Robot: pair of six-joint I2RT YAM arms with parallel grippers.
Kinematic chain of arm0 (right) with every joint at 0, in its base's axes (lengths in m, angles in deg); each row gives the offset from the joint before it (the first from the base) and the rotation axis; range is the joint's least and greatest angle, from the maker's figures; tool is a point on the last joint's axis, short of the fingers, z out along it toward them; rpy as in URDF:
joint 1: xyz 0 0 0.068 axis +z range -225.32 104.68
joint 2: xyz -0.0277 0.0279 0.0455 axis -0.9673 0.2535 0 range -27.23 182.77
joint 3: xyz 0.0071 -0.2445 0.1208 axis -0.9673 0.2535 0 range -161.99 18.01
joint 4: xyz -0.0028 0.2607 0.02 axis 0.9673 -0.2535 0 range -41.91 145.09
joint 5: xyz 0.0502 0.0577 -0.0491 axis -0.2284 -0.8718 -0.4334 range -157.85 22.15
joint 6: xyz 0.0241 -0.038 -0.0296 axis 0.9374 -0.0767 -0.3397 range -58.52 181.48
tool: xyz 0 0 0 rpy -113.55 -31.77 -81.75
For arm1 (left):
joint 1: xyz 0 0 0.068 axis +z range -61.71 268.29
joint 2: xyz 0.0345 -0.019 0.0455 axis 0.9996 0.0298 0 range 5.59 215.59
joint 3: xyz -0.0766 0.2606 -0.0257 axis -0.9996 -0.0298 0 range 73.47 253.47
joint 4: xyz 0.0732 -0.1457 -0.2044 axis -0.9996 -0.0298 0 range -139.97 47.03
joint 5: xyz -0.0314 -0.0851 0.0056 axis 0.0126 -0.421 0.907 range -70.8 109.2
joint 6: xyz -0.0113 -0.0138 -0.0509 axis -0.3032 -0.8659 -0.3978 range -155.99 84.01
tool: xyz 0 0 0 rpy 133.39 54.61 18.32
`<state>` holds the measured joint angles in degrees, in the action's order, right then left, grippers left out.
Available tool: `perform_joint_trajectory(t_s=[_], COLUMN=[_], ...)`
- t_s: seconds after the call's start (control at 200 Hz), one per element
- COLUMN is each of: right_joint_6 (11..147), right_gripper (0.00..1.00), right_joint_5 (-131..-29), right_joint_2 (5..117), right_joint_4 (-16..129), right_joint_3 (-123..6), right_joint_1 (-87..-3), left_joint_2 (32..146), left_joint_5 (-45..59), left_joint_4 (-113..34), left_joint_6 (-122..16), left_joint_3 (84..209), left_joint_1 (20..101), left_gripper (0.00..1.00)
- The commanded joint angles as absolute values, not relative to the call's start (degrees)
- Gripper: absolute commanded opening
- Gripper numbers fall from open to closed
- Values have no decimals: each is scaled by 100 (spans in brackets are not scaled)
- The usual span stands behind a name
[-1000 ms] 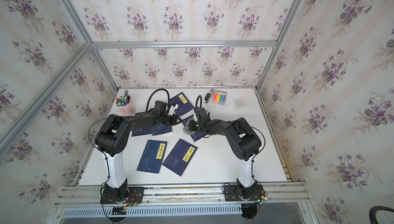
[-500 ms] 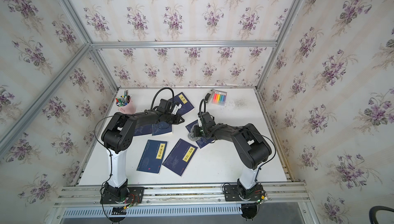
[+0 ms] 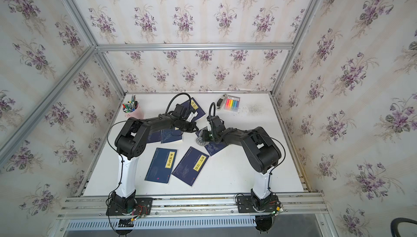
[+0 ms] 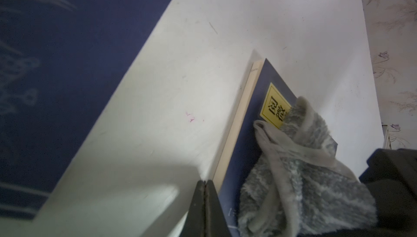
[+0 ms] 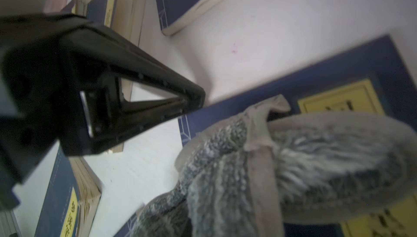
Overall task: Wipe the cover of the book
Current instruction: Wipe the dirt from the cover of the book, then move the book to the center of the board.
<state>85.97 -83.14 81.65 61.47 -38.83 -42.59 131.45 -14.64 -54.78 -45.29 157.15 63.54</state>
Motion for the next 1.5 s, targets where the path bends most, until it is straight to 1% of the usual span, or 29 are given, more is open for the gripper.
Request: perform_joint_trajectory(t_s=[0.0,0.18,0.32,0.634,0.934,1.024,1.234,1.299,1.494], right_joint_6=[8705,8780,8762,8751,8697,8688,8831,8765,8722], right_gripper=[0,0,0,0,0,0,0,0,0], right_joint_5=[-8102,-8010,-7968,-7728,-7526,-7688,-8109,-8404,-8603], right_joint_2=[8520,8805,8587,7146,5560,5264,5199,5306,5377], right_joint_4=[5588,5612,5628,5501,4973,4858,5245,5298,5359], right_joint_3=[-4070,-4336,-4056,-2978,-2511,-2333,-1705,-1623,-1461], right_joint_1=[-4247,-4256,-4258,-4259,-4256,-4249,-4170,-4118,-3981], left_joint_2=[13227,13233,13240,13221,12538,12341,11803,11630,10926], left_joint_5=[-1635,-1588,-1565,-1488,-1392,-1428,-1253,-1214,-976], left_joint_4=[-5809,-5842,-5835,-5821,-5113,-5048,-5299,-5503,-5571], left_joint_6=[-4386,-4373,-4381,-4395,-4311,-4337,-4381,-4433,-4641], left_joint_3=[15773,15802,15802,15798,15077,14985,14919,14905,14215], left_joint_1=[6276,6254,6254,6255,6271,6270,6271,6269,6195], left_gripper=[1,1,1,1,1,1,1,1,0])
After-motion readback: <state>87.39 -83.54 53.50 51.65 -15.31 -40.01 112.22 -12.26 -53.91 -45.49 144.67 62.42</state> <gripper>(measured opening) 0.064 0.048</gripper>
